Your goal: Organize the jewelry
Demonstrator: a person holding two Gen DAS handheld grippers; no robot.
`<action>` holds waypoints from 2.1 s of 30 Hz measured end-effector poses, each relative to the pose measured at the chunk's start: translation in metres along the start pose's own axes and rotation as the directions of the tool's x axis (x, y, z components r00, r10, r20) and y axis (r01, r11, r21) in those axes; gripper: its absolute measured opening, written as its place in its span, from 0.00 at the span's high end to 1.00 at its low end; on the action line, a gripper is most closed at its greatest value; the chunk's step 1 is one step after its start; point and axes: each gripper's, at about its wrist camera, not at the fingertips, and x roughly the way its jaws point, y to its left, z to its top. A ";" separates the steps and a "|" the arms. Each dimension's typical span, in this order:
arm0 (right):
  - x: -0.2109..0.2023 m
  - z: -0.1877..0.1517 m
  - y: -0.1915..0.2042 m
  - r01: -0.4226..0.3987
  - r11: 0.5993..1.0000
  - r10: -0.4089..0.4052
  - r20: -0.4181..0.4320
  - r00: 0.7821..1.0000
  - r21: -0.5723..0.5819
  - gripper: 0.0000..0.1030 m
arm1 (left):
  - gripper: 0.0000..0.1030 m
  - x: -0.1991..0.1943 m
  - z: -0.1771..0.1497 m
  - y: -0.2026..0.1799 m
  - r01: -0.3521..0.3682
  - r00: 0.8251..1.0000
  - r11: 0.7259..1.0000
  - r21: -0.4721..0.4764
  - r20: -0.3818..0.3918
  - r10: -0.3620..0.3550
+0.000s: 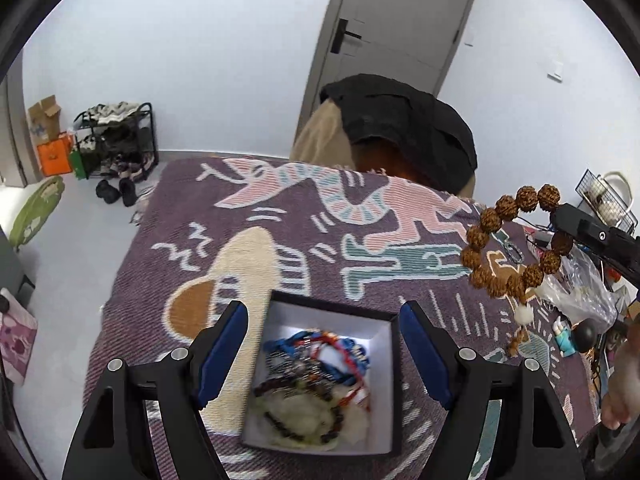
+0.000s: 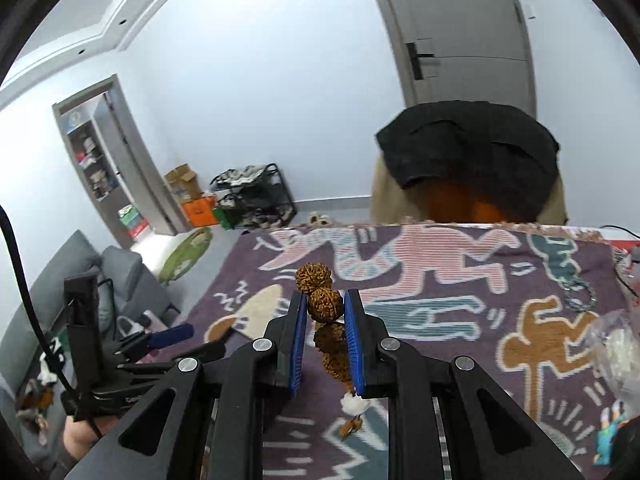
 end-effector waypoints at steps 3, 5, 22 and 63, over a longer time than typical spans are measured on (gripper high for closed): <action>0.008 -0.003 0.019 -0.024 1.000 0.023 -0.017 1.000 -0.019 0.81 | 0.23 -0.008 -0.003 0.015 -0.007 1.000 1.000 -0.021 0.009 0.007; 0.016 -0.006 0.032 -0.038 0.999 0.037 -0.033 0.999 -0.033 0.81 | 0.23 -0.013 -0.005 0.025 -0.009 1.000 0.999 -0.035 0.013 0.010; 0.071 -0.029 0.097 -0.182 0.982 0.169 -0.205 0.964 -0.046 0.77 | 0.23 -0.038 -0.023 0.072 -0.019 0.999 0.994 -0.109 0.025 0.022; -0.117 -0.095 -0.020 0.175 0.976 -0.178 0.007 0.984 0.128 0.19 | 0.00 -0.087 -0.053 -0.057 0.000 0.995 0.997 0.082 0.101 -0.008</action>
